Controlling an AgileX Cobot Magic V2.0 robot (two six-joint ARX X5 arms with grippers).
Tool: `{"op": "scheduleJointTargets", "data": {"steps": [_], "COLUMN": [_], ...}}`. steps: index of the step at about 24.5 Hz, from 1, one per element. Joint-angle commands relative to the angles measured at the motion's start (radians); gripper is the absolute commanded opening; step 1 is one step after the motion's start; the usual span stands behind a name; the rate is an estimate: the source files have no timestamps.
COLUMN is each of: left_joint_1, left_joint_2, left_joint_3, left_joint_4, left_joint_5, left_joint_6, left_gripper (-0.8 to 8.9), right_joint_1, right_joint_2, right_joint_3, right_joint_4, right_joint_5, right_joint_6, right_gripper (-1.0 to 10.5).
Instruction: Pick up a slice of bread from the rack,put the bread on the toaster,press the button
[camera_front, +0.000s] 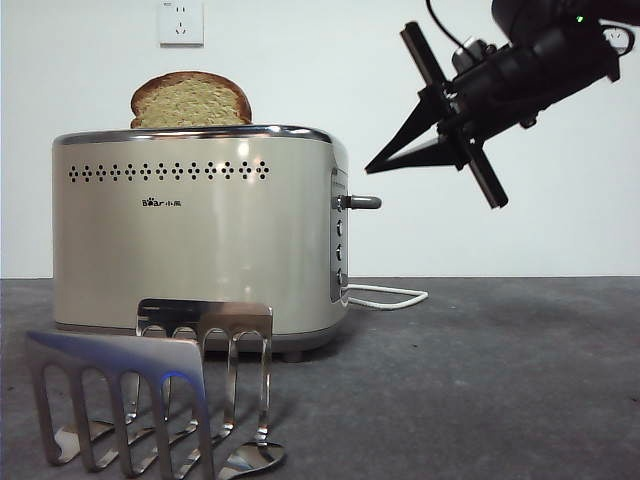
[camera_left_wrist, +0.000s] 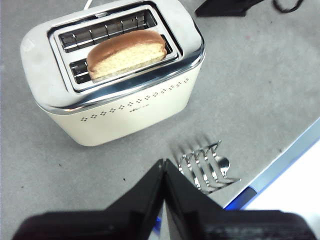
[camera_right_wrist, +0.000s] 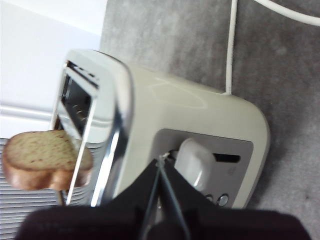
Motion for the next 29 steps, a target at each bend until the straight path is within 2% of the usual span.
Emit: {"op": "scheduleJointTargets", "data": {"steps": [1,17,29], "left_joint_1": [0.002,0.002,0.002], "left_joint_2": [-0.018,-0.036,-0.036], "left_joint_3": [-0.006,-0.006,-0.006], "left_joint_4": [0.004,0.004,0.004], "left_joint_5": [0.003,0.003,0.003], "left_joint_6": [-0.013,-0.013,-0.012], "left_gripper": [-0.08,-0.08,-0.08], "right_joint_1": [0.004,0.004,0.019], "right_joint_2": [0.032,0.164,0.231], "right_joint_3": [0.003,0.003,0.003], "right_joint_4": [0.002,-0.079,-0.185], "right_joint_5": [0.005,0.040,0.127], "right_joint_6": [-0.006,-0.008,0.004], "right_gripper": [-0.1,-0.1,-0.1]}}
